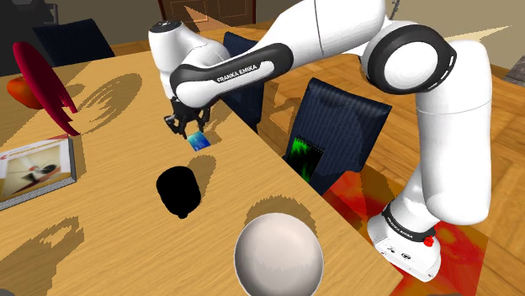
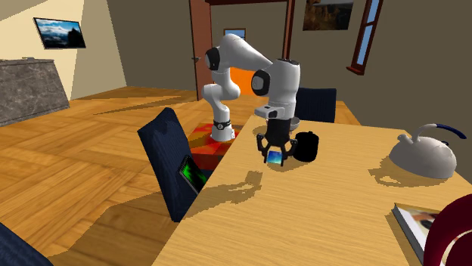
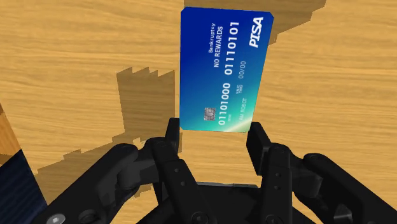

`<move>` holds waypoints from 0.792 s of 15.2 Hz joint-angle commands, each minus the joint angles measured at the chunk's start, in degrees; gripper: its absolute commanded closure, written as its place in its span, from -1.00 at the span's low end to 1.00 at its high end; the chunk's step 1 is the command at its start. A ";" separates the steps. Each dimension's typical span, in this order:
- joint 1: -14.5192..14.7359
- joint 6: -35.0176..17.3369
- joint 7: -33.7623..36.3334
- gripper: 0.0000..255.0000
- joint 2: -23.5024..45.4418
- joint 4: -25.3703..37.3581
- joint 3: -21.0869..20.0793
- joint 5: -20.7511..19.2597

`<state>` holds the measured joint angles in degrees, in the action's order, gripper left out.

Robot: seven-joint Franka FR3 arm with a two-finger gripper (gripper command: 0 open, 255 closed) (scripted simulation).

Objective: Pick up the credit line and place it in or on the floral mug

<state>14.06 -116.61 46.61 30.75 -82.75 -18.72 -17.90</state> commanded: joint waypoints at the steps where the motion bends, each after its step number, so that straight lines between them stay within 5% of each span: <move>1: 0.02 1.46 -0.34 1.00 -0.37 1.11 -0.12 0.26; 12: 0.47 9.10 -1.80 1.00 -1.57 7.76 -0.59 1.21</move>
<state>14.46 -108.28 44.93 29.25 -75.69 -19.27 -16.77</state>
